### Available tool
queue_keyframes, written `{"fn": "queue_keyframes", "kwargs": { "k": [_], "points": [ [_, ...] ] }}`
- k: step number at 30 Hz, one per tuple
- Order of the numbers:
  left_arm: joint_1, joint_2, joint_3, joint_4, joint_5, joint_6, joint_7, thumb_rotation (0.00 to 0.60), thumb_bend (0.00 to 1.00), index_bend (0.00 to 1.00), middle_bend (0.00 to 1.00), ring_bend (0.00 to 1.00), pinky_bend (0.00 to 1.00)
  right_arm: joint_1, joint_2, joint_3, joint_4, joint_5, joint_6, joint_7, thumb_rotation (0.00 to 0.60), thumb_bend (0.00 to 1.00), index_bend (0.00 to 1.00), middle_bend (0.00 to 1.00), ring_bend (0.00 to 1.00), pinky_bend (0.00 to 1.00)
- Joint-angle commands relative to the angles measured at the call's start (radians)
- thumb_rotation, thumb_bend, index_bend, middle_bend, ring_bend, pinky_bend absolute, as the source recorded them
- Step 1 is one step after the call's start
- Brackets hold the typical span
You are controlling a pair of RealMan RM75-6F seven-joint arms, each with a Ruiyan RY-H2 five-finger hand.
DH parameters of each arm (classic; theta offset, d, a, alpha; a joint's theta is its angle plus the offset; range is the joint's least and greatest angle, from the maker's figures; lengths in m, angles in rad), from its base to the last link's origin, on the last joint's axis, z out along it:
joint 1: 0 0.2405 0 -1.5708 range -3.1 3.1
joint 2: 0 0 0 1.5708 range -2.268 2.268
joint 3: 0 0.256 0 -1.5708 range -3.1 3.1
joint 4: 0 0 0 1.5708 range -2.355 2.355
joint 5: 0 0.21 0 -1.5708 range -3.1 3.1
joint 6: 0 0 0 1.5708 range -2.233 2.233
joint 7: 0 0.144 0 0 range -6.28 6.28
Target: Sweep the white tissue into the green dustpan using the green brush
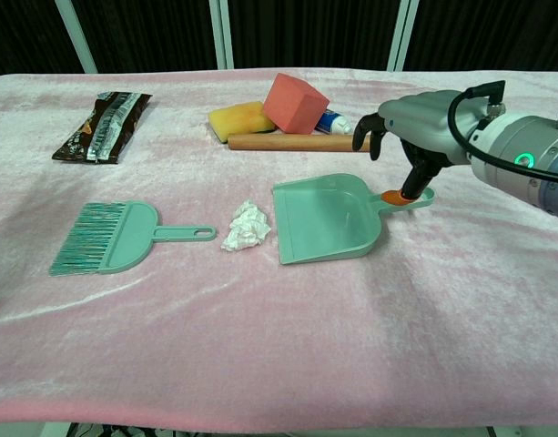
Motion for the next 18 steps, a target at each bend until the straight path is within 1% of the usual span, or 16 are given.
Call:
{"fn": "queue_keyframes", "kwargs": {
  "k": [1,10,18],
  "points": [
    [0.0,-0.001,0.0,0.0,0.001,0.001,0.002,0.6,0.0,0.0,0.0,0.0,0.05,0.004,0.002,-0.009,0.009,0.004,0.006,0.011,0.6,0.23,0.31,0.33,0.65,0.81],
    [0.001,-0.001,-0.001,-0.001,-0.004,0.001,0.003,0.6,0.0,0.0,0.0,0.0,0.05,0.011,-0.008,-0.043,0.041,0.008,0.015,0.052,0.6,0.24,0.36,0.35,0.65,0.81],
    [0.0,-0.001,-0.002,0.001,-0.007,0.0,0.002,0.6,0.0,0.0,0.0,0.0,0.05,0.019,-0.02,-0.065,0.084,0.024,0.017,0.073,0.6,0.24,0.36,0.35,0.65,0.81]
  ]
}}
